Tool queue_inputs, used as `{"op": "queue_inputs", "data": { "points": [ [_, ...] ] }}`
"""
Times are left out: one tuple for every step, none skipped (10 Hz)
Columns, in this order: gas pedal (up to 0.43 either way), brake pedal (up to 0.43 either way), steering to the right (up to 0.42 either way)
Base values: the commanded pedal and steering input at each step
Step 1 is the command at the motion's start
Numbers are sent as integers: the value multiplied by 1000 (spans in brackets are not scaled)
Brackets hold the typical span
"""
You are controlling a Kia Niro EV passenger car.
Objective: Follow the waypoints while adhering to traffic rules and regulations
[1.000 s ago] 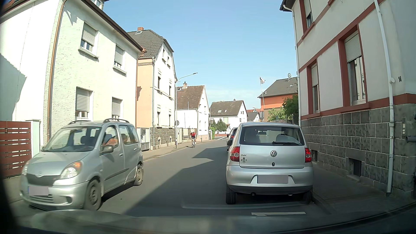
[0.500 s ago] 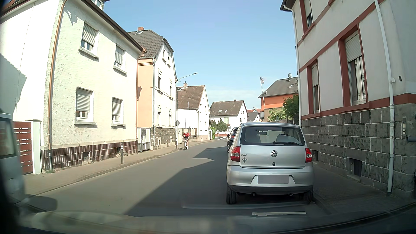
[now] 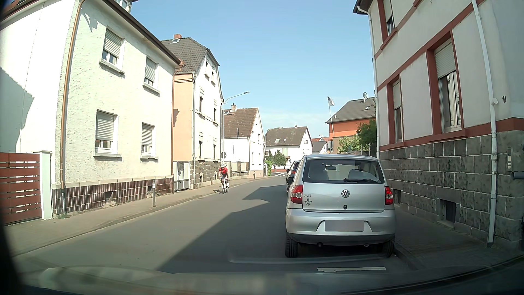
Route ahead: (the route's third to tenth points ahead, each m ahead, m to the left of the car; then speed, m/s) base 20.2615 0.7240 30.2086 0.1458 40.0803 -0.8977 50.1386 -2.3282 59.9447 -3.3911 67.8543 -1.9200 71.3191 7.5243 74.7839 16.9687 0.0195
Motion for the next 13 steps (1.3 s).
{"op": "queue_inputs", "data": {
  "points": [
    [0,183,-807],
    [0,183,-786],
    [0,189,-773],
    [0,189,-774],
    [0,189,-773],
    [0,189,-774],
    [0,195,-778],
    [0,189,-778],
    [0,189,-778],
    [0,189,-778],
    [0,189,-778],
    [0,189,-778],
    [0,189,-777]
  ]
}}
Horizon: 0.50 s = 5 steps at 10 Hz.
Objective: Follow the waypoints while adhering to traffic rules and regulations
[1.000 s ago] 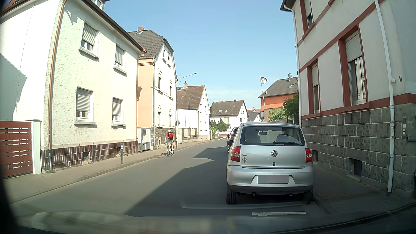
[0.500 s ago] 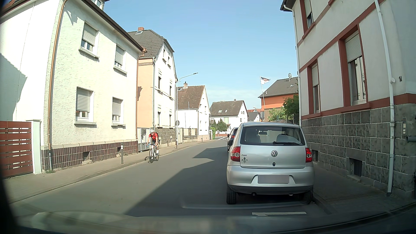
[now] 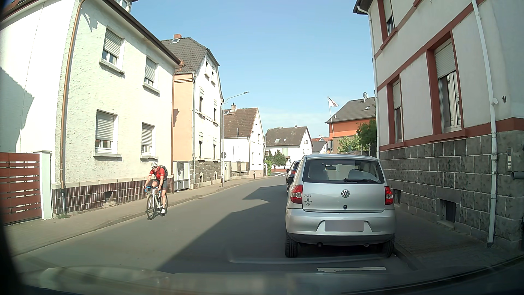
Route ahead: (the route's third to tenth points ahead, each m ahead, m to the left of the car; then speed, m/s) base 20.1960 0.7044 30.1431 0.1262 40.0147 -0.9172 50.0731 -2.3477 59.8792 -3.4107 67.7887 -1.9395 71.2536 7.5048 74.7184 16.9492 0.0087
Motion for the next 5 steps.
{"op": "queue_inputs", "data": {
  "points": [
    [0,195,-777],
    [0,195,-777],
    [0,189,-777],
    [0,189,-777],
    [0,122,-777]
  ]
}}
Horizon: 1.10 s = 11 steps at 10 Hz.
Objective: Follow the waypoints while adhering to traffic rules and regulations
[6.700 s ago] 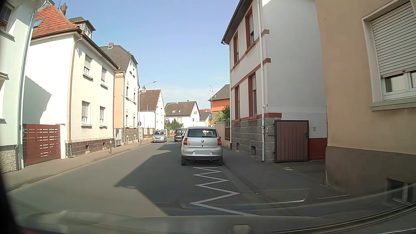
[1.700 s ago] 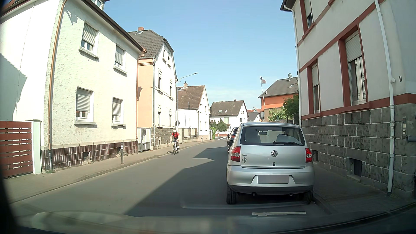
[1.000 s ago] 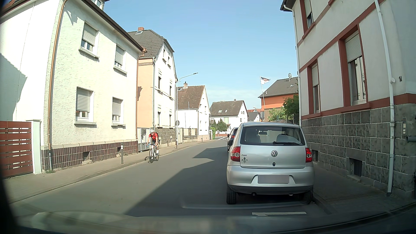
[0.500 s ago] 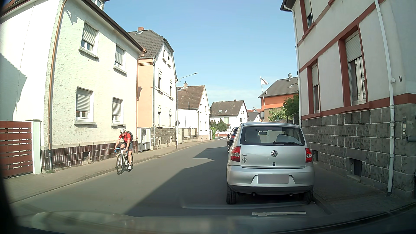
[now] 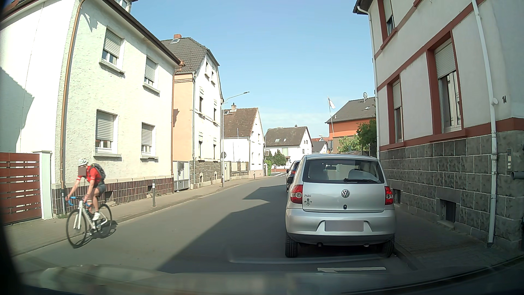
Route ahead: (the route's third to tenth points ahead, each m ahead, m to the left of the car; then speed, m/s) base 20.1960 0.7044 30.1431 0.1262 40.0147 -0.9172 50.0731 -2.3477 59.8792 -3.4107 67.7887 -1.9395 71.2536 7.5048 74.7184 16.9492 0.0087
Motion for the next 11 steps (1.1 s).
{"op": "queue_inputs", "data": {
  "points": [
    [0,18,-779],
    [0,18,-790],
    [0,12,-811],
    [177,12,-837],
    [311,12,-874],
    [390,12,-922],
    [390,12,-949],
    [390,12,-948],
    [390,18,-926],
    [398,12,-890],
    [409,12,-857]
  ]
}}
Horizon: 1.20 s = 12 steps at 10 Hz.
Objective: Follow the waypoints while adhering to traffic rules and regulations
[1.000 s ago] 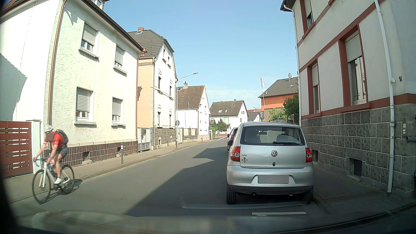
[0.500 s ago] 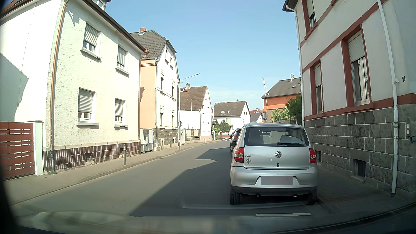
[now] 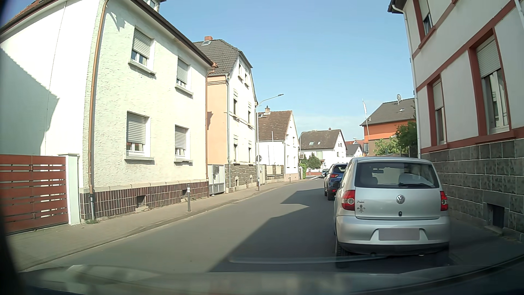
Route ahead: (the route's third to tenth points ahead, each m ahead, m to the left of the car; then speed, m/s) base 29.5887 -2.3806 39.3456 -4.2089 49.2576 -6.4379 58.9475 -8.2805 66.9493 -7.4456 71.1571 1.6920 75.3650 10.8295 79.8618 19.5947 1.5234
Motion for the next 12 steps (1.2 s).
{"op": "queue_inputs", "data": {
  "points": [
    [421,12,-812],
    [421,12,-761],
    [429,12,-715],
    [429,18,-633],
    [429,12,-534],
    [429,12,-376],
    [429,18,-254],
    [429,18,-144],
    [441,18,-29],
    [449,18,86],
    [449,18,169],
    [449,12,204]
  ]
}}
